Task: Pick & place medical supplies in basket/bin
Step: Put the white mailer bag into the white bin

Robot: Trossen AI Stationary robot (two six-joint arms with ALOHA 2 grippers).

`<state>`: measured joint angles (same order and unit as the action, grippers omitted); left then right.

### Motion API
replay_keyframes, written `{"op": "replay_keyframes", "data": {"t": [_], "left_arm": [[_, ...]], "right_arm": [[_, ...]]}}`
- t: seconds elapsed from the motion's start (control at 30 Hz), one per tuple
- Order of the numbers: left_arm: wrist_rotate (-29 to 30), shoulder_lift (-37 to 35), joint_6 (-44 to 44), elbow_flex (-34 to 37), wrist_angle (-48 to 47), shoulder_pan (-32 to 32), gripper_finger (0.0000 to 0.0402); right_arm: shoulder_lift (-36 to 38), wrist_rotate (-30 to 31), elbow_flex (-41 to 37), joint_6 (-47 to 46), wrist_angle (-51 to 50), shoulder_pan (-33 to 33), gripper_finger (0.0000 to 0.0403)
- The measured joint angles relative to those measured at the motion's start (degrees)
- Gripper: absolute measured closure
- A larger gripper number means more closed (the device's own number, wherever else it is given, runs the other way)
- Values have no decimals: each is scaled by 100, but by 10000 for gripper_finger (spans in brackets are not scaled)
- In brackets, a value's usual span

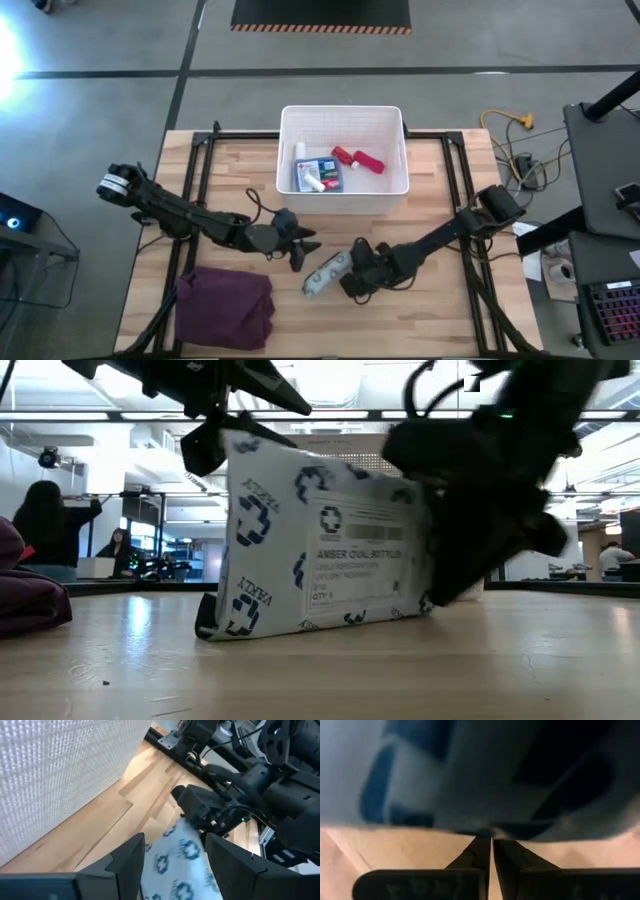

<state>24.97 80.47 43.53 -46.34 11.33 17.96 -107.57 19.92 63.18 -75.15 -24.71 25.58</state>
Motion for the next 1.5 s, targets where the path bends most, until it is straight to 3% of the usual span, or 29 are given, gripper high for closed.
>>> {"op": "replay_keyframes", "data": {"t": [0.17, 0.3, 0.43, 0.8, 1.03, 1.13, 1.23, 1.37, 1.5], "left_arm": [[-310, 0, 2, 63, -27, 0, 207], [-859, 38, 1, 51, -285, 1, 207], [-1017, 176, 12, 39, -487, 52, 201], [-1234, 331, 910, 30, -386, 50, 118], [-1754, 1116, 1123, -609, -392, 39, 106], [-1805, 1651, 846, -1393, -1191, 39, 106], [-1762, 2064, 313, -2387, -2778, 30, 106], [-1151, 2491, -395, -3530, -4766, 26, 106], [-1392, 2753, -584, -3905, -5035, -9, 106]], "right_arm": [[26, 123, -94, -360, 47, 115, 390], [37, 395, 53, -257, 97, 87, 390], [48, 544, 207, -51, 131, 3, 390], [48, 575, 212, 17, 153, -65, 390], [48, 654, 212, 114, 297, -171, 390], [54, 560, 208, 335, 480, -251, 390], [58, 556, 205, 337, 465, -279, 390], [77, 560, 205, 334, 455, -275, 390], [77, 564, 203, 341, 448, -272, 390]]}}
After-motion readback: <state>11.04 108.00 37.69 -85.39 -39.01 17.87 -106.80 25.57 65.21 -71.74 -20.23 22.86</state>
